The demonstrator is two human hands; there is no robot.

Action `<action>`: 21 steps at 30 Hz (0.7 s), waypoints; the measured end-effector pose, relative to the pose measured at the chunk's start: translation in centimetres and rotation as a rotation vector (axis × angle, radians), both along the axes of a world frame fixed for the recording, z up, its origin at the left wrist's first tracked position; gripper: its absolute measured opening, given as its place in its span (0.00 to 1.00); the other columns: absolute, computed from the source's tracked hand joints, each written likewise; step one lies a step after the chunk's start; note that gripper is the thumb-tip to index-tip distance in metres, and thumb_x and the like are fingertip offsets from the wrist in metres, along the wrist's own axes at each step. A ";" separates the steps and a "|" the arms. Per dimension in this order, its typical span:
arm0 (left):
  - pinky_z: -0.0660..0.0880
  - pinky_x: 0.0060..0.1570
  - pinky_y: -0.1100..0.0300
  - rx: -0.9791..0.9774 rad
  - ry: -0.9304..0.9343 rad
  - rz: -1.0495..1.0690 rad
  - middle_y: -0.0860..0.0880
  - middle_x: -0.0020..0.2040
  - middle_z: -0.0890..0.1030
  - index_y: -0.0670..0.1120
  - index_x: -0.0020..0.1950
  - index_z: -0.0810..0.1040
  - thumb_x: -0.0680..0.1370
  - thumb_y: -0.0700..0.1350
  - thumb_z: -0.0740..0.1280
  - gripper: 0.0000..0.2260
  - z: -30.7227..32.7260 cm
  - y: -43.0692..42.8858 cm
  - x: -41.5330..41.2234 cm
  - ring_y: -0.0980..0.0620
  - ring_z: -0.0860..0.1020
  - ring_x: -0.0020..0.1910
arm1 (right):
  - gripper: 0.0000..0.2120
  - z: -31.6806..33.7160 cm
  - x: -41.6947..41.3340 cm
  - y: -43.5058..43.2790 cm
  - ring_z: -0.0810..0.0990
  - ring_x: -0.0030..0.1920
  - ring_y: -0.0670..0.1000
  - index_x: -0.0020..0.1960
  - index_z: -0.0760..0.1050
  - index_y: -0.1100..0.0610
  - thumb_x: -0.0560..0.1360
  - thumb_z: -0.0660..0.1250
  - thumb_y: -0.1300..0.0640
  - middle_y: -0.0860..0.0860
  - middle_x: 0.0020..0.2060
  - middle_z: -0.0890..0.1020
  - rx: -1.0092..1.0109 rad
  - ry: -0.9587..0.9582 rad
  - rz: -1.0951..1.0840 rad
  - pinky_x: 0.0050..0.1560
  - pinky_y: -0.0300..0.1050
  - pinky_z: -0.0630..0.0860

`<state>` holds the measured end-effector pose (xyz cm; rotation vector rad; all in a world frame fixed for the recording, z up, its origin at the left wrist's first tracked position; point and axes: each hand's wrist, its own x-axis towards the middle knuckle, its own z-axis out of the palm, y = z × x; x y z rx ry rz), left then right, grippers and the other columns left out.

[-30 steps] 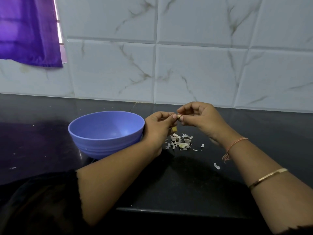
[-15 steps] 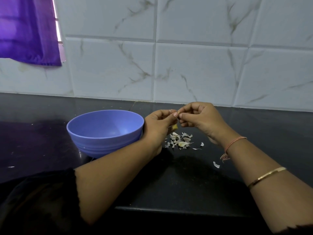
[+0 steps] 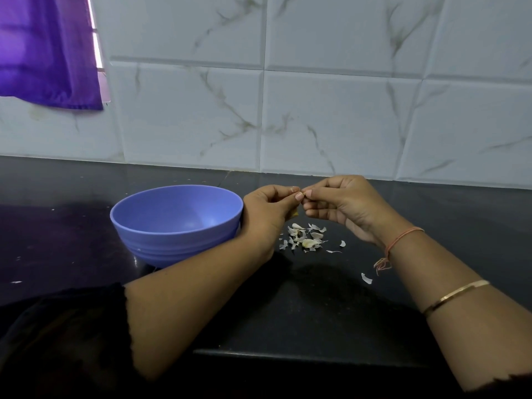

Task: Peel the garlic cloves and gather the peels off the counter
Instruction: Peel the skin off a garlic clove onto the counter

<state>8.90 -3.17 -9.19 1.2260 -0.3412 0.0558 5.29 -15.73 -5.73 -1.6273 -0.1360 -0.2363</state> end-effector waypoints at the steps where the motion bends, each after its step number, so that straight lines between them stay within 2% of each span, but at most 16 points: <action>1: 0.78 0.43 0.62 0.019 -0.018 0.015 0.45 0.38 0.81 0.44 0.40 0.79 0.72 0.35 0.70 0.05 0.0 0.0 0.0 0.50 0.77 0.40 | 0.04 0.0 0.0 0.0 0.80 0.29 0.48 0.43 0.77 0.71 0.72 0.66 0.68 0.56 0.29 0.81 0.004 0.007 0.000 0.36 0.38 0.80; 4: 0.78 0.38 0.67 0.039 -0.043 0.026 0.45 0.37 0.81 0.44 0.40 0.80 0.72 0.35 0.70 0.04 0.0 0.0 -0.1 0.51 0.77 0.38 | 0.03 0.1 0.0 0.0 0.80 0.29 0.48 0.42 0.77 0.70 0.72 0.66 0.69 0.55 0.28 0.81 0.004 0.011 -0.007 0.35 0.38 0.80; 8: 0.78 0.40 0.65 0.024 -0.026 0.014 0.44 0.37 0.80 0.43 0.40 0.79 0.72 0.35 0.70 0.04 0.1 -0.1 -0.2 0.49 0.76 0.40 | 0.03 0.1 -0.1 0.0 0.79 0.28 0.47 0.41 0.77 0.70 0.71 0.67 0.69 0.55 0.28 0.81 -0.036 -0.015 -0.035 0.34 0.37 0.79; 16: 0.76 0.33 0.69 0.003 0.009 -0.015 0.46 0.34 0.78 0.42 0.41 0.79 0.72 0.35 0.70 0.02 0.2 -0.2 -0.4 0.52 0.74 0.34 | 0.04 0.0 0.1 0.1 0.77 0.29 0.47 0.38 0.77 0.67 0.72 0.67 0.69 0.55 0.29 0.79 -0.137 -0.089 -0.094 0.31 0.36 0.77; 21: 0.76 0.35 0.68 -0.014 0.015 -0.061 0.52 0.27 0.80 0.43 0.39 0.79 0.72 0.35 0.70 0.04 0.3 -0.2 -0.5 0.56 0.75 0.31 | 0.07 -0.2 0.3 0.1 0.75 0.29 0.46 0.35 0.77 0.62 0.71 0.65 0.69 0.54 0.29 0.78 -0.151 -0.120 -0.123 0.31 0.35 0.75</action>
